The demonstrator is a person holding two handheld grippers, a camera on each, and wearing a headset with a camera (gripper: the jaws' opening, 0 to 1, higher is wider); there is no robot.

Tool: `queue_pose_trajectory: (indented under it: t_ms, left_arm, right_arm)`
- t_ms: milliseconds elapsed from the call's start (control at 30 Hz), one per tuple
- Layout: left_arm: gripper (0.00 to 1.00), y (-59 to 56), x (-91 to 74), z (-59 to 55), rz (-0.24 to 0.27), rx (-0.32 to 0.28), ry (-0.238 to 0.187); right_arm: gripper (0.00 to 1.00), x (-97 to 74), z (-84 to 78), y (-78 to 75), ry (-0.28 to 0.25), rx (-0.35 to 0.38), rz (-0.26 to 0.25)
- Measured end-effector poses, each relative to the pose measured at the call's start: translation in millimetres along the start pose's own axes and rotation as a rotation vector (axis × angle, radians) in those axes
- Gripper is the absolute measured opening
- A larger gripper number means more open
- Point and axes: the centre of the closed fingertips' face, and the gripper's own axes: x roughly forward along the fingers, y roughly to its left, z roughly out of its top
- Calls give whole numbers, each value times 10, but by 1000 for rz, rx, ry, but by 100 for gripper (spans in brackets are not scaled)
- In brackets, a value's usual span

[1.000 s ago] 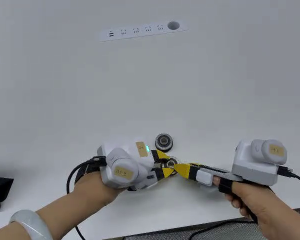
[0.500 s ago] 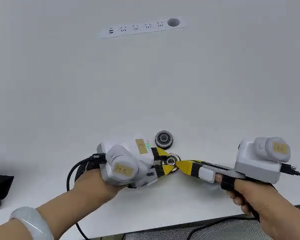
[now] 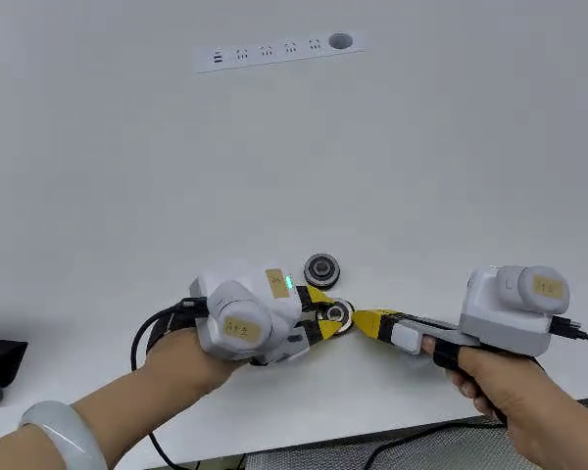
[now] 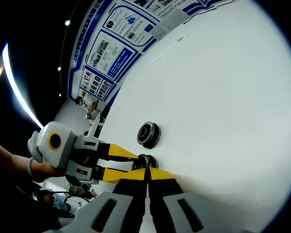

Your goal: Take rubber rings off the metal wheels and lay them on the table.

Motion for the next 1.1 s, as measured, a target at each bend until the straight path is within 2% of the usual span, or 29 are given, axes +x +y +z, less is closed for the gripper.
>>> queue_pose_trajectory:
  t_ms: [400, 1100]
  left_arm:
    - [12, 7, 0, -4, 0, -2, 2]
    - [12, 6, -3, -11, -1, -4, 4]
  right_arm:
    - [2, 2, 10, 11, -4, -8, -5]
    - [2, 23, 25, 111, -5, -4, 20]
